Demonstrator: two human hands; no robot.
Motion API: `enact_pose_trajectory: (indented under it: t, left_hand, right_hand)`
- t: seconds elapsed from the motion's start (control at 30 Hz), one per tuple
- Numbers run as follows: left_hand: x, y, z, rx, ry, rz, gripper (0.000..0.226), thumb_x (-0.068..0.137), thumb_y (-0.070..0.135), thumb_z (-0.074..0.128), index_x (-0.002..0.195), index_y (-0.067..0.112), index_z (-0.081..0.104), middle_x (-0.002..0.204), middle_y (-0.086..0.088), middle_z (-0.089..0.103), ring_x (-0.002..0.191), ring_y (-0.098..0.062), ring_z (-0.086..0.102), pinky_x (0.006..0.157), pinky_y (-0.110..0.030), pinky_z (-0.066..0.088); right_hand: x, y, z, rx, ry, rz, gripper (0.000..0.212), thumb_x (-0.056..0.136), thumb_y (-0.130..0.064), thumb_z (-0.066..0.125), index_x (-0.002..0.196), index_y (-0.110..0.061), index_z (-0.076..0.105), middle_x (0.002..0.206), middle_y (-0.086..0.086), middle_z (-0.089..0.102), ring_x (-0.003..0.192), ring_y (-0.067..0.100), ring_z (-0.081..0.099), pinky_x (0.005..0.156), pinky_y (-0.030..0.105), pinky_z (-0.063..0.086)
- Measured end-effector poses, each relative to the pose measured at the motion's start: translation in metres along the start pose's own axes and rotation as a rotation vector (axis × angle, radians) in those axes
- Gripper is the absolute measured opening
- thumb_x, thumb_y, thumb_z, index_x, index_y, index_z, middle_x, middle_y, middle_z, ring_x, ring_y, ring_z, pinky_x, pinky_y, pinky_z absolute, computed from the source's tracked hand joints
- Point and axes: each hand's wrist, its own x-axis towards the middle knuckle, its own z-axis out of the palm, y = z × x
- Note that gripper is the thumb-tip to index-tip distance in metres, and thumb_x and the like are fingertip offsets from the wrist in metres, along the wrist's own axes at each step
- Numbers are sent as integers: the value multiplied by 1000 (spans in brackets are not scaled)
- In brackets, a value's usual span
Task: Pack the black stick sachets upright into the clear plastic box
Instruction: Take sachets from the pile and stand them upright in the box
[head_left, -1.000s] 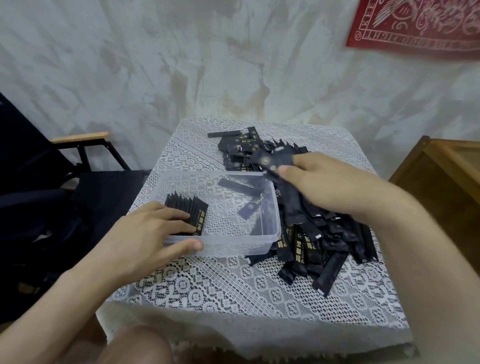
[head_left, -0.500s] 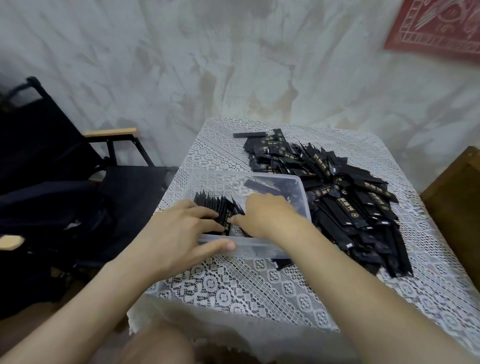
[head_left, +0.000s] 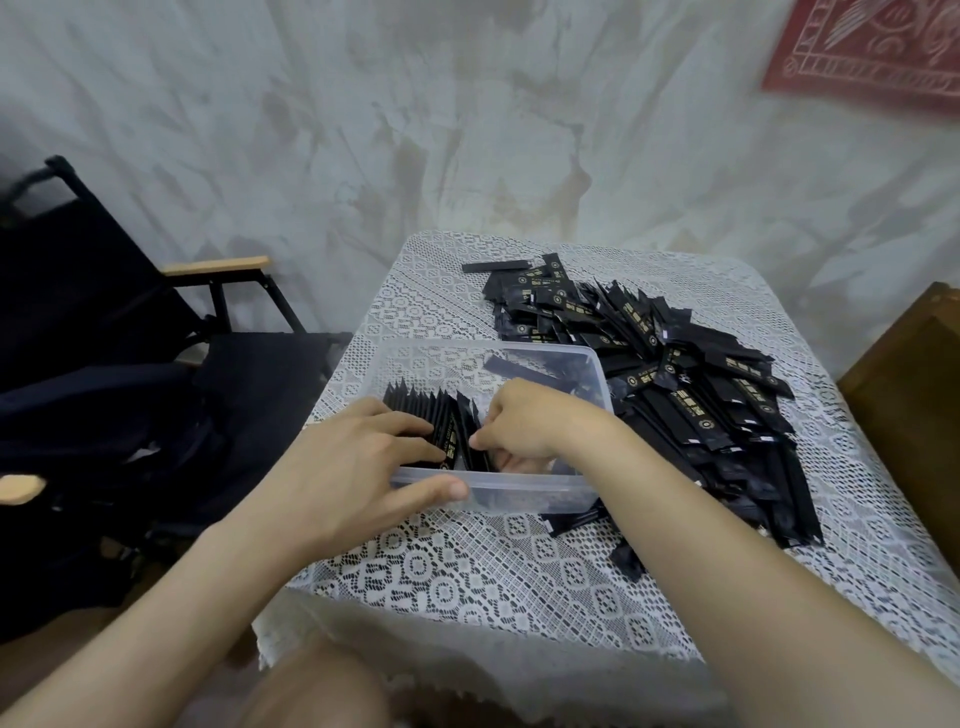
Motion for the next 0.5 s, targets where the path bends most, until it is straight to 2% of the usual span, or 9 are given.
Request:
enact_pose_trajectory:
  t: [0.1, 0.2, 0.3, 0.4, 0.5]
  left_hand:
    - [0, 0, 0, -7, 5, -4, 88, 80, 94, 9, 119, 44, 70, 130, 23, 61, 116, -4, 47, 84, -21, 41]
    - [0, 0, 1, -8, 14, -3, 88, 81, 93, 9, 120, 43, 70, 129, 22, 61, 115, -4, 48, 84, -23, 43]
    - [-1, 0, 1, -8, 24, 1, 87, 81, 93, 10, 121, 43, 69, 129, 22, 62, 115, -5, 49, 84, -22, 43]
    - [0, 0, 1, -7, 25, 3, 87, 82, 93, 11, 123, 42, 68, 129, 22, 62, 116, -5, 49, 84, -22, 43]
    - [0, 1, 0, -6, 27, 7, 85, 83, 92, 13, 127, 42, 66, 128, 22, 62, 117, -5, 49, 84, -24, 44]
  right_hand:
    - [2, -3, 3, 108, -1, -5, 29, 101, -22, 63, 112, 5, 66, 90, 15, 74, 87, 36, 76, 85, 46, 62]
    - [4, -4, 5, 164, 9, -9, 30, 103, -21, 60, 117, 6, 61, 93, 17, 71, 71, 30, 74, 73, 36, 64]
    - [5, 0, 4, 188, -11, -21, 32, 103, -24, 60, 116, 6, 62, 98, 21, 73, 73, 30, 74, 69, 31, 64]
    - [2, 1, 3, 191, -35, -27, 28, 103, -20, 59, 115, 5, 63, 93, 19, 71, 64, 22, 69, 57, 22, 60]
    - [6, -1, 6, 177, -24, -34, 27, 102, -21, 62, 111, 4, 65, 94, 20, 74, 74, 26, 70, 68, 28, 61]
